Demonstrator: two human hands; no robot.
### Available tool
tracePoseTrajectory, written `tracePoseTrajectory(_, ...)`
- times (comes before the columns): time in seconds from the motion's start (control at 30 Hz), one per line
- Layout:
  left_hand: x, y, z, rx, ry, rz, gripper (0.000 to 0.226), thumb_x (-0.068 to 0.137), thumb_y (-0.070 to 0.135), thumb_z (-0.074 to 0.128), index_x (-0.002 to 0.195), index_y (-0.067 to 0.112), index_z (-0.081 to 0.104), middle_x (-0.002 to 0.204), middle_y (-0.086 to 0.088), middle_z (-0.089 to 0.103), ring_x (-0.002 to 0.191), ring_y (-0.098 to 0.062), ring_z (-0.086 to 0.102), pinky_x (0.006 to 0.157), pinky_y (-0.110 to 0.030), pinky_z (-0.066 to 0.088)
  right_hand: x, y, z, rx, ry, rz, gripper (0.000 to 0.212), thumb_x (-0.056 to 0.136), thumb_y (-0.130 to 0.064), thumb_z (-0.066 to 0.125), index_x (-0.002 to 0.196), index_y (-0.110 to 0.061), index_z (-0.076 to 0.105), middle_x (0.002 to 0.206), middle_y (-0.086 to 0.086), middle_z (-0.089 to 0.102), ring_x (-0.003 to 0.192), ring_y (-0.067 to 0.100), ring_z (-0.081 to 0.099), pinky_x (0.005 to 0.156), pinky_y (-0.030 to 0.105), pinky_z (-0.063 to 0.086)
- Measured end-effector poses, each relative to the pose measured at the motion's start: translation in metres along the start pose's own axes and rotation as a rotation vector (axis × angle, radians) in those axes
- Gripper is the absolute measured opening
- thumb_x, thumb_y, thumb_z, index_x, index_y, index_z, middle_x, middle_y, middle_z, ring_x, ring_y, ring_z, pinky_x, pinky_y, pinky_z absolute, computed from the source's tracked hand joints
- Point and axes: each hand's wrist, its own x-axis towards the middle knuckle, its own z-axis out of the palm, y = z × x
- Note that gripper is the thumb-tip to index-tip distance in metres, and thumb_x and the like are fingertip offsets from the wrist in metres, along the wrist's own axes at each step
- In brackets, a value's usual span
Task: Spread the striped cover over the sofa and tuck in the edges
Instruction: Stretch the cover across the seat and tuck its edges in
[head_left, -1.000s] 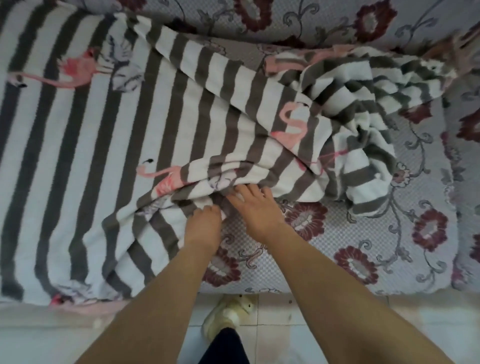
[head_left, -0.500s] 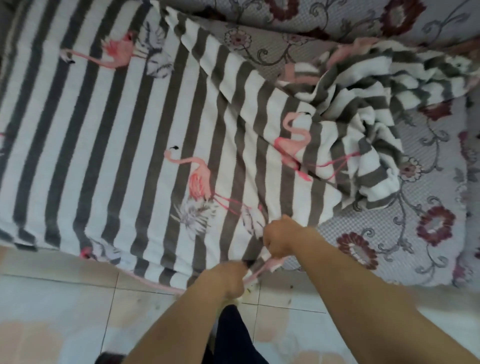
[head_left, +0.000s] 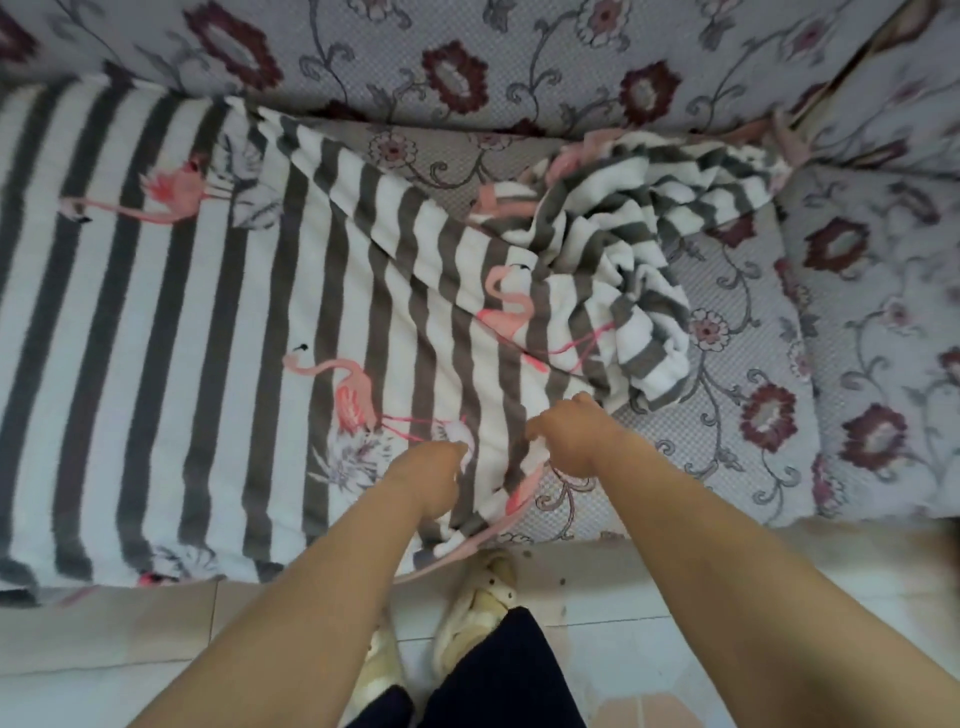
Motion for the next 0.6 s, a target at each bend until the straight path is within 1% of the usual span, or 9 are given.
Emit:
tracePoseTrajectory(0.07, 0.010, 0.017, -0.029, -0.006, 0.065, 0.041, 0.053, 0.088, 0.006, 0.043, 0.141, 0.016, 0.039, 0.145, -0.011, 0.044, 0.131, -0.030, 0.043, 0.107, -0.035, 0.038, -0.003, 0.018, -0.014, 0.023, 0.053, 0.044, 0.039, 0.086, -0.014, 0.050, 0.122, -0.027, 0.058, 0.119, 0.005, 0.063, 0.113, 0.028, 0.052, 0.098, 0.037, 0.029)
tracePoseTrajectory(0.1, 0.015, 0.023, -0.041, -0.005, 0.083, 0.048, 0.054, 0.089, 0.007, 0.043, 0.142, 0.016, 0.037, 0.146, -0.010, 0.042, 0.132, -0.029, 0.042, 0.108, -0.035, 0.037, -0.004, 0.026, -0.020, 0.040, 0.088, 0.073, 0.037, 0.085, -0.015, 0.051, 0.119, -0.026, 0.059, 0.117, 0.006, 0.063, 0.113, 0.029, 0.053, 0.099, 0.038, 0.030)
tracePoseTrajectory(0.17, 0.029, 0.037, -0.062, -0.007, 0.128, 0.067, 0.056, 0.089, 0.009, 0.043, 0.144, 0.017, 0.036, 0.147, -0.009, 0.041, 0.133, -0.028, 0.040, 0.109, -0.036, 0.036, -0.005, 0.045, -0.032, 0.061, 0.211, 0.140, 0.033, 0.082, -0.014, 0.051, 0.110, -0.025, 0.063, 0.112, 0.005, 0.064, 0.110, 0.030, 0.053, 0.095, 0.039, 0.032)
tracePoseTrajectory(0.23, 0.051, 0.061, -0.083, -0.020, 0.203, 0.113, 0.054, 0.088, 0.008, 0.043, 0.140, 0.018, 0.042, 0.143, -0.010, 0.047, 0.128, -0.029, 0.045, 0.107, -0.037, 0.039, -0.007, 0.077, -0.042, 0.090, 0.384, 0.232, 0.030, 0.080, -0.014, 0.051, 0.106, -0.020, 0.063, 0.111, 0.006, 0.064, 0.107, 0.030, 0.053, 0.091, 0.040, 0.035)
tracePoseTrajectory(0.3, 0.075, 0.088, -0.101, -0.041, 0.257, 0.150, 0.052, 0.087, 0.007, 0.045, 0.138, 0.018, 0.044, 0.139, -0.010, 0.050, 0.125, -0.030, 0.048, 0.104, -0.039, 0.041, -0.005, 0.111, -0.046, 0.134, 0.511, 0.341, 0.034, 0.078, -0.011, 0.052, 0.110, -0.013, 0.061, 0.111, 0.011, 0.063, 0.105, 0.033, 0.053, 0.088, 0.041, 0.038)
tracePoseTrajectory(0.33, 0.092, 0.105, -0.110, -0.046, 0.283, 0.154, 0.053, 0.087, 0.008, 0.045, 0.139, 0.017, 0.043, 0.140, -0.010, 0.048, 0.126, -0.030, 0.047, 0.105, -0.040, 0.041, -0.003, 0.133, -0.046, 0.147, 0.533, 0.381, 0.036, 0.078, -0.010, 0.051, 0.113, -0.011, 0.059, 0.112, 0.012, 0.061, 0.106, 0.034, 0.052, 0.087, 0.041, 0.039)
tracePoseTrajectory(0.47, 0.166, 0.173, -0.140, -0.045, 0.420, 0.184, 0.057, 0.087, 0.007, 0.045, 0.143, 0.014, 0.034, 0.147, -0.011, 0.037, 0.132, -0.032, 0.040, 0.107, -0.041, 0.037, 0.013, 0.205, -0.031, 0.312, 0.505, 0.506, 0.041, 0.085, -0.015, 0.050, 0.125, -0.008, 0.048, 0.123, 0.014, 0.052, 0.113, 0.035, 0.048, 0.090, 0.042, 0.039)
tracePoseTrajectory(0.53, 0.202, 0.204, -0.149, 0.023, 0.433, 0.168, 0.064, 0.090, 0.010, 0.046, 0.148, 0.016, 0.021, 0.157, -0.008, 0.018, 0.139, -0.030, 0.030, 0.109, -0.044, 0.035, 0.021, 0.229, -0.023, 0.425, 0.463, 0.522, 0.043, 0.089, -0.021, 0.050, 0.129, -0.008, 0.043, 0.127, 0.015, 0.051, 0.116, 0.036, 0.048, 0.094, 0.043, 0.040)
tracePoseTrajectory(0.6, 0.236, 0.229, -0.152, 0.094, 0.402, 0.109, 0.074, 0.091, 0.014, 0.048, 0.151, 0.024, 0.005, 0.161, -0.001, -0.001, 0.141, -0.032, 0.025, 0.107, -0.046, 0.034, 0.032, 0.250, -0.015, 0.562, 0.391, 0.508, 0.049, 0.092, -0.027, 0.052, 0.135, -0.009, 0.037, 0.131, 0.015, 0.049, 0.120, 0.036, 0.047, 0.098, 0.044, 0.038)
